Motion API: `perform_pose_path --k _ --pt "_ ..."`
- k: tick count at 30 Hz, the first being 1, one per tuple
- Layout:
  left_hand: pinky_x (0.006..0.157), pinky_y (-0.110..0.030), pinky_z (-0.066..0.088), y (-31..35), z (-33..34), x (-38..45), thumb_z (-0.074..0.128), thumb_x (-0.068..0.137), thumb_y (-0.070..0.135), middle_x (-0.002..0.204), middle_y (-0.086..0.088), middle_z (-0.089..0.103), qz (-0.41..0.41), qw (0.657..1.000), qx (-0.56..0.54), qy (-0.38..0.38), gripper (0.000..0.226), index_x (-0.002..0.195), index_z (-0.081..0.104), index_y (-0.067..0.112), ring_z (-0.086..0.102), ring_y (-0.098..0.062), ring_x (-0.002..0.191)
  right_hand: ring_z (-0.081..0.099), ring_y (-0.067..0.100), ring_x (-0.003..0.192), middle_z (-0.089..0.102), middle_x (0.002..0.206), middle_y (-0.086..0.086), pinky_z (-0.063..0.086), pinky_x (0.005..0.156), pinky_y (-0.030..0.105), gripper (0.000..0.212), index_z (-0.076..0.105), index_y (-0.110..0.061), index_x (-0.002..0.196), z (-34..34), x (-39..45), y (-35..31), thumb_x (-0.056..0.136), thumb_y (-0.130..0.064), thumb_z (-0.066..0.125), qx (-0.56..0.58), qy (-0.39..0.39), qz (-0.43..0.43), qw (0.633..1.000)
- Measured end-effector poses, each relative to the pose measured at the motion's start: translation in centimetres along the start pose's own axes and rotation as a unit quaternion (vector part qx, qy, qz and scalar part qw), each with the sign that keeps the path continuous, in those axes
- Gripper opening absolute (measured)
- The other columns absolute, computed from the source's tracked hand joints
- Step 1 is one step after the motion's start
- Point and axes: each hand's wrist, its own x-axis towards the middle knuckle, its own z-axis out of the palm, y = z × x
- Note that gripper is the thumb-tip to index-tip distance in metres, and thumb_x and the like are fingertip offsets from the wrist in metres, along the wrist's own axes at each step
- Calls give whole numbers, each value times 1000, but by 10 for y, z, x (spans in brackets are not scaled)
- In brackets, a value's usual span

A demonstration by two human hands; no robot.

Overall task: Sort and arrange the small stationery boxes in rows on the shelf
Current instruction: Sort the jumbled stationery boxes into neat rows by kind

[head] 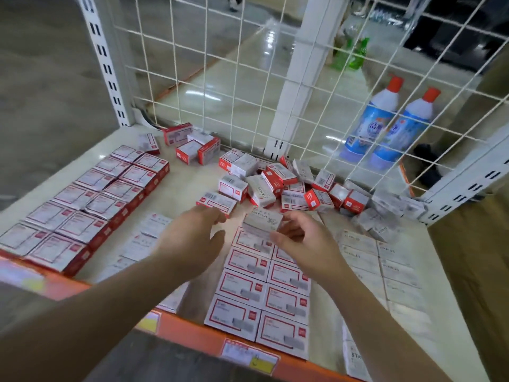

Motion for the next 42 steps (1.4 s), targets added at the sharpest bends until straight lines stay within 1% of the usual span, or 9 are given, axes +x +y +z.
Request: perform_pose_path --k 7,13,17,22,25,28,35,39,42 --pt "88 -23 39 -42 -18 -10 45 95 28 127 5 49 -1 997 72 17 32 125 52 23 49 -12 107 53 -7 80 56 87 -19 42 65 8 32 55 -26 114 31 14 -21 85 -29 66 -58 -47 -25 997" --pt "103 -28 36 -67 -27 -21 41 96 32 139 11 40 11 990 137 -14 38 133 45 28 39 -9 125 57 3 86 58 93 -15 46 75 18 30 57 -23 112 57 25 -29 85 -32 66 -91 -68 -34 993" --pt "107 -24 28 -75 -25 -25 38 97 31 142 14 37 43 988 141 -34 38 135 43 31 34 -7 130 51 -2 77 54 88 -19 40 66 16 30 57 -23 108 66 30 -30 83 -37 66 -102 -74 -26 992" --pt "101 -25 37 -77 -22 -21 39 97 31 135 14 43 46 989 136 -27 33 128 50 29 41 -9 124 47 0 83 50 100 -13 36 65 16 45 57 -24 120 66 35 -29 81 -44 67 -127 -105 -36 986" --pt "91 -27 45 -75 -22 -18 40 96 33 128 11 47 33 990 136 -27 30 123 51 28 46 -11 115 45 -2 83 51 113 -7 36 66 13 41 53 -23 126 68 38 -28 88 -37 59 -120 -90 -42 988" --pt "89 -26 46 -71 -21 -15 41 95 38 127 11 45 29 990 137 -33 35 130 45 30 45 -11 114 43 -5 77 48 108 -11 30 63 3 39 52 -25 128 73 37 -31 90 -32 58 -116 -85 -60 988" --pt "90 -25 47 -70 -22 -16 39 96 40 132 11 41 37 988 140 -44 42 137 40 29 41 -11 117 45 -9 75 49 106 -10 32 61 2 40 55 -28 127 79 35 -35 87 -32 62 -115 -117 -83 983" --pt "92 -26 46 -69 -21 -18 40 96 38 135 12 38 34 991 123 -47 41 136 42 27 39 -11 120 46 -7 76 42 87 -22 32 62 5 39 56 -28 125 81 33 -37 87 -31 62 -115 -128 -90 981" --pt "92 -27 46 -69 -21 -17 41 96 36 135 11 39 35 992 118 -40 41 136 41 29 40 -12 120 47 -6 75 42 87 -21 33 61 4 37 57 -29 123 81 35 -37 86 -29 63 -118 -132 -88 980"
